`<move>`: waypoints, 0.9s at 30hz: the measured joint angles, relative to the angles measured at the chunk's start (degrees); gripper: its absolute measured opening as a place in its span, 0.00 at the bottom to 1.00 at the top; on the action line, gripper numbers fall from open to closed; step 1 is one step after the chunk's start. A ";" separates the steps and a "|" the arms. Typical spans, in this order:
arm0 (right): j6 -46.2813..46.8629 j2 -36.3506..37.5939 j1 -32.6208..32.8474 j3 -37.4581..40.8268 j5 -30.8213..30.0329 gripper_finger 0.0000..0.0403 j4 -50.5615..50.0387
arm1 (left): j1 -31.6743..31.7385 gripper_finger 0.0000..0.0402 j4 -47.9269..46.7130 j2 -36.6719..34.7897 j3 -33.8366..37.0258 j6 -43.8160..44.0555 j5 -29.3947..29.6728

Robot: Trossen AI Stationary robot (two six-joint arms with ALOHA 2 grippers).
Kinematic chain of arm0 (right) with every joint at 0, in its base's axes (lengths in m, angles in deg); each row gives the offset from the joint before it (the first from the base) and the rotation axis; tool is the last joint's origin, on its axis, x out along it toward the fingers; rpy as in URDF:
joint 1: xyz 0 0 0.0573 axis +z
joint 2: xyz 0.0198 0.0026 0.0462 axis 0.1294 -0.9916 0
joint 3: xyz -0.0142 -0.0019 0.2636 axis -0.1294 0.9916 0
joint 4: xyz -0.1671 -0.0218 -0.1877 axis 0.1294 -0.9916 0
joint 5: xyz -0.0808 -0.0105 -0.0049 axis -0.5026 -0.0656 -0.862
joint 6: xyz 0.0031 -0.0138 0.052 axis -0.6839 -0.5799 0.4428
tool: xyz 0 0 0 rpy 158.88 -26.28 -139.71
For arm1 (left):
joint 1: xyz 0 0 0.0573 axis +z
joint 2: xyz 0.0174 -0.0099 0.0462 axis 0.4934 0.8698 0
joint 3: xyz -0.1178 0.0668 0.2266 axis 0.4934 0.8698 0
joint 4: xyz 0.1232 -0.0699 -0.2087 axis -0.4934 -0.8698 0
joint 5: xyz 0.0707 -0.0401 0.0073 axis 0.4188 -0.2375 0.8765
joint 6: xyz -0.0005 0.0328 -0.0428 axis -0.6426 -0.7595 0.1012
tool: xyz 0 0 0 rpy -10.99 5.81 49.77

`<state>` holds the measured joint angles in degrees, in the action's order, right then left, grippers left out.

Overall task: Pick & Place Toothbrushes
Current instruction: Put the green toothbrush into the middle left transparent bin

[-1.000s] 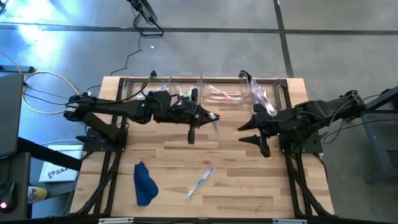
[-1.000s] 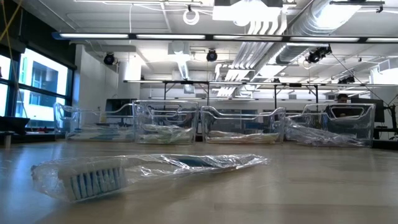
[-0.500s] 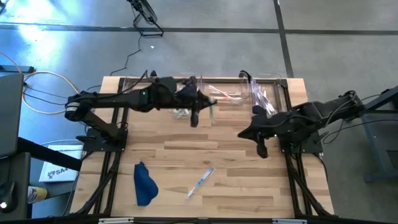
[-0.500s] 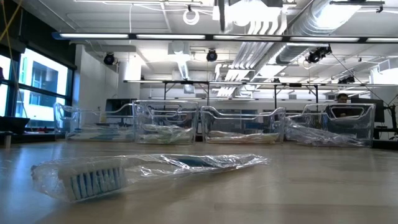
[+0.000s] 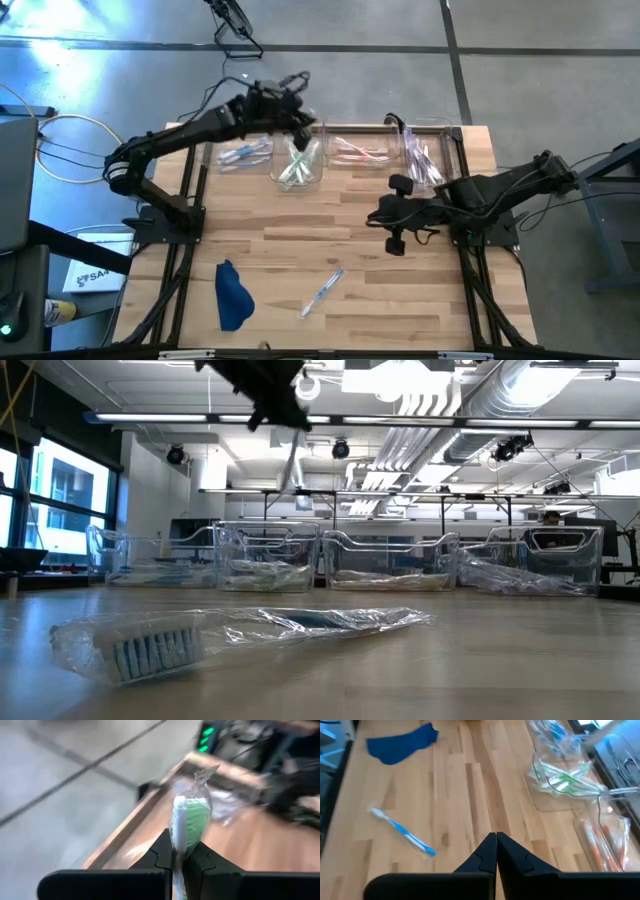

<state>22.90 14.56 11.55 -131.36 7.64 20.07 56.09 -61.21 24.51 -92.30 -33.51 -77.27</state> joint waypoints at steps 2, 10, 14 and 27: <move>0.05 -0.73 -0.71 0.00 -0.10 0.01 -0.01 | 2.89 0.02 -3.48 0.00 0.00 0.60 0.19; 0.17 -1.12 -2.61 0.00 -1.05 0.01 0.63 | 8.22 0.02 -8.92 0.01 0.00 1.04 -0.15; 1.08 -1.12 -2.62 0.00 -0.96 0.01 0.59 | 8.36 0.02 -9.27 1.74 -0.01 1.04 -0.20; 3.66 -1.12 -2.43 0.00 -0.56 0.01 0.31 | 8.39 0.03 -11.60 13.88 0.02 7.98 -3.52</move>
<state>26.55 13.44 9.12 -131.36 7.09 20.37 64.48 -72.81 38.39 -92.28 -25.53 -80.79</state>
